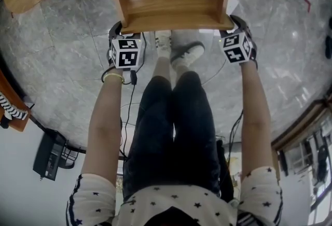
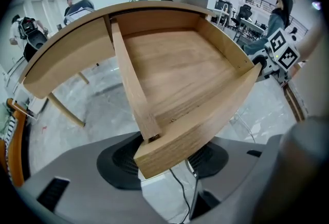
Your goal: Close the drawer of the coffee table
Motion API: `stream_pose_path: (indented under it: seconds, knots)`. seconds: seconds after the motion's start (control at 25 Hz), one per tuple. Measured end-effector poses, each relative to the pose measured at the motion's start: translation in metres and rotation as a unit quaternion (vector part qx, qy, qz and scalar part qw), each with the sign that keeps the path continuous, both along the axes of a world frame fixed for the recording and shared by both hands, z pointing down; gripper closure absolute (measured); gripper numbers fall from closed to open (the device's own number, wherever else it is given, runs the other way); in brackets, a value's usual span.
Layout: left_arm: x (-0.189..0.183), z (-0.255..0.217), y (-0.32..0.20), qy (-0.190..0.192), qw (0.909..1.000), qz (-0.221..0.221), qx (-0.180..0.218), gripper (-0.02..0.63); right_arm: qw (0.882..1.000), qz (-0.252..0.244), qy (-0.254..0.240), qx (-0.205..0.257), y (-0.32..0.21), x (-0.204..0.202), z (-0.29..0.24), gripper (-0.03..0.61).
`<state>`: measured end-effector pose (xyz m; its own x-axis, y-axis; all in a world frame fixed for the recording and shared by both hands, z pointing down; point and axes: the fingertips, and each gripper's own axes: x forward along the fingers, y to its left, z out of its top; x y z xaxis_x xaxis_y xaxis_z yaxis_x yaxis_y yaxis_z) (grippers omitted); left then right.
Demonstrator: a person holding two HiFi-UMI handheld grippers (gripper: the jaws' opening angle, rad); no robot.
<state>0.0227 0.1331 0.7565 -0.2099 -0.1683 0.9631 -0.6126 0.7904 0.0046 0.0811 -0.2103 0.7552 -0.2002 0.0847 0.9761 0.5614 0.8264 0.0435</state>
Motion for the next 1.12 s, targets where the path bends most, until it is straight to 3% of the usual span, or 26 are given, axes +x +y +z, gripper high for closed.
stream_pose_path:
  seconds: [1.12]
  knots:
    - [0.0, -0.032, 0.001, 0.021, 0.9997, -0.005, -0.008, 0.371, 0.999, 0.034, 0.027, 0.0, 0.002, -0.004, -0.027, 0.364]
